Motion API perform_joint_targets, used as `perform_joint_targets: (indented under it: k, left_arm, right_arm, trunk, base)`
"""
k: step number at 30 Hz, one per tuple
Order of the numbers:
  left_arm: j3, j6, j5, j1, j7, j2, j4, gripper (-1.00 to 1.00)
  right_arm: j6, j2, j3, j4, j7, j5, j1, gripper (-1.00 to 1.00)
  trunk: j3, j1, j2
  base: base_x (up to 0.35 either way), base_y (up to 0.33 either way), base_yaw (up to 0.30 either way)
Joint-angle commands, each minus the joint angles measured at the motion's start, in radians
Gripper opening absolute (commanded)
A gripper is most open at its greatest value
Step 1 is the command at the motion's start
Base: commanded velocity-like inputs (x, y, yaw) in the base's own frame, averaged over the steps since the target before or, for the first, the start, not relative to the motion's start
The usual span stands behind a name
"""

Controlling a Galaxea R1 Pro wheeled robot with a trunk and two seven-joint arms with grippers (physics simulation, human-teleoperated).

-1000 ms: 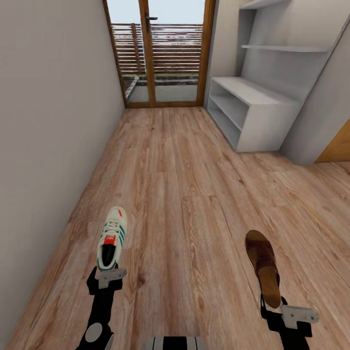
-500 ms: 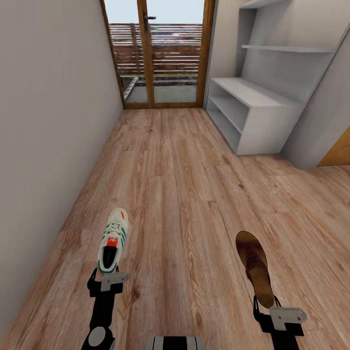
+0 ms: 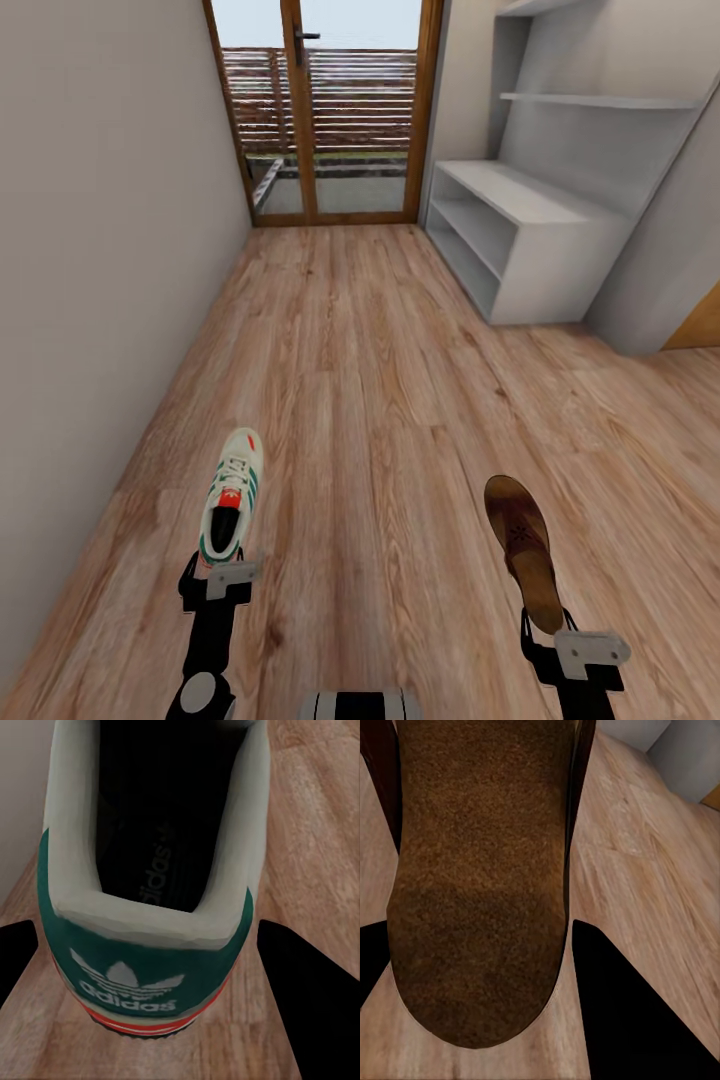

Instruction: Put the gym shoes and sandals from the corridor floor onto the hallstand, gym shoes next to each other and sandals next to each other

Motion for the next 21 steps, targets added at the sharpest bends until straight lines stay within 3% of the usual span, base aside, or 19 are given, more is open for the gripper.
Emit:
perform_joint_targets:
  k: [1, 15, 17, 20, 21]
  left_arm:
    - [0.0, 0.0, -0.001, 0.0, 0.001, 0.0, 0.0, -1.0]
    - [0.01, 0.006, 0.011, -0.001, -0.016, 0.003, 0.003, -1.0]
    - [0.012, 0.007, 0.025, -0.002, -0.042, 0.003, 0.003, -1.0]
    - [0.017, 0.008, 0.095, -0.007, -0.113, 0.005, 0.003, -1.0]
    - [0.017, 0.008, 0.095, -0.007, -0.113, 0.005, 0.003, -1.0]
  right_arm:
    - [-0.002, 0.0, 0.0, 0.0, 0.0, -0.004, 0.0, -1.0]
    - [-0.003, 0.001, 0.002, -0.001, -0.001, -0.004, 0.0, -1.0]
    - [-0.003, 0.001, 0.002, -0.001, -0.001, -0.003, 0.0, -1.0]
    - [-0.002, 0.001, 0.003, -0.001, -0.001, -0.003, 0.0, -1.0]
    - [-0.002, 0.001, 0.003, -0.001, -0.001, -0.003, 0.0, -1.0]
  trunk:
    - [0.0, 0.0, 0.0]
    - [0.0, 0.0, 0.0]
    - [0.0, 0.0, 0.0]
    - [0.0, 0.0, 0.0]
    - [0.0, 0.0, 0.0]
  base:
    - [0.261, 0.0, 0.0]
    - [0.312, 0.0, 0.0]
    - [0.322, 0.0, 0.0]
    - [0.324, 0.0, 0.0]
    - [0.324, 0.0, 0.0]
